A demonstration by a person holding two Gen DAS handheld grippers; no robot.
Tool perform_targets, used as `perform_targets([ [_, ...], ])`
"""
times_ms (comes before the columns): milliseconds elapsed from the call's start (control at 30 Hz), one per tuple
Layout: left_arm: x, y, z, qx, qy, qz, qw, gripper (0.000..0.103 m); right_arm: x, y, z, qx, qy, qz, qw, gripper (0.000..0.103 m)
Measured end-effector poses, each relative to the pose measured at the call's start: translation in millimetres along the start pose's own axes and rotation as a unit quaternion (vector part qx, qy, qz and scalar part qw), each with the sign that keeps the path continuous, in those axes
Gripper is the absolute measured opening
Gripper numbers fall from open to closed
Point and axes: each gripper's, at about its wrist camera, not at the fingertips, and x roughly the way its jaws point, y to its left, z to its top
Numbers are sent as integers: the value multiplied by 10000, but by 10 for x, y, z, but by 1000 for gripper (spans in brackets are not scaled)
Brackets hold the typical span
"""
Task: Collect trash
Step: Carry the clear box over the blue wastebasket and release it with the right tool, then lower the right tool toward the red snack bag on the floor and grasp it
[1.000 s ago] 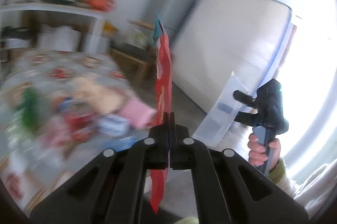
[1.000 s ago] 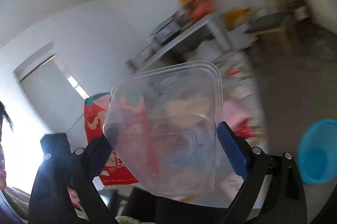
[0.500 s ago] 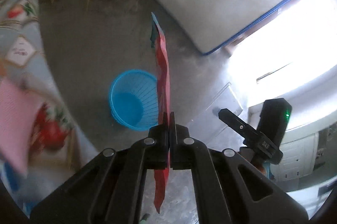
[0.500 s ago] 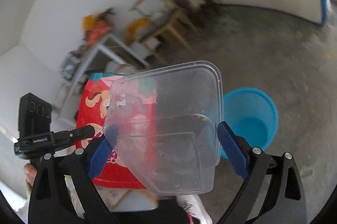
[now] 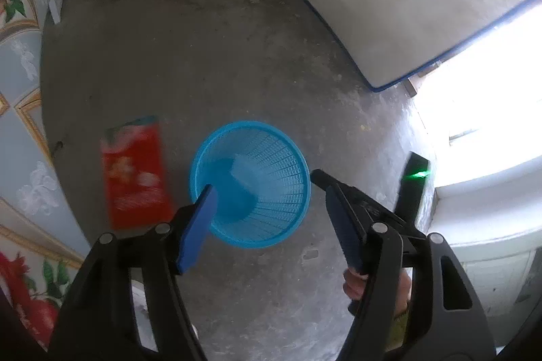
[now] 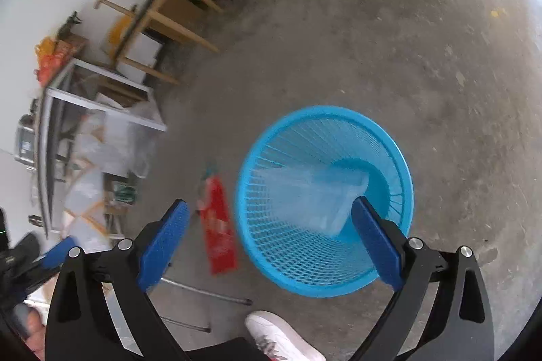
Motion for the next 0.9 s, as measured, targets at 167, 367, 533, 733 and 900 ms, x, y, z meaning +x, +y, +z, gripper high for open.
perform_targets([
  [167, -386, -28, -104, 294, -354, 107, 9989, 67, 11, -58, -125, -80, -4, -80, 9999, 94],
  [367, -1185, 65, -310, 505, -892, -31, 9947, 75, -258, 79, -356, -412, -179, 67, 9990, 94],
  [533, -1831, 281, -729, 595, -1332, 72, 9893, 82, -385, 178, -764, -562, -23, 732, 9957, 94],
  [733, -2378, 752, -1441, 112, -1537, 493, 9868, 83, -461, 127, -1357, -521, 175, 1416, 9884, 94],
  [900, -2594, 1034, -1905, -492, -1549, 643, 9846, 83, -369, -5, -1751, -324, 489, 1682, 9840, 94],
])
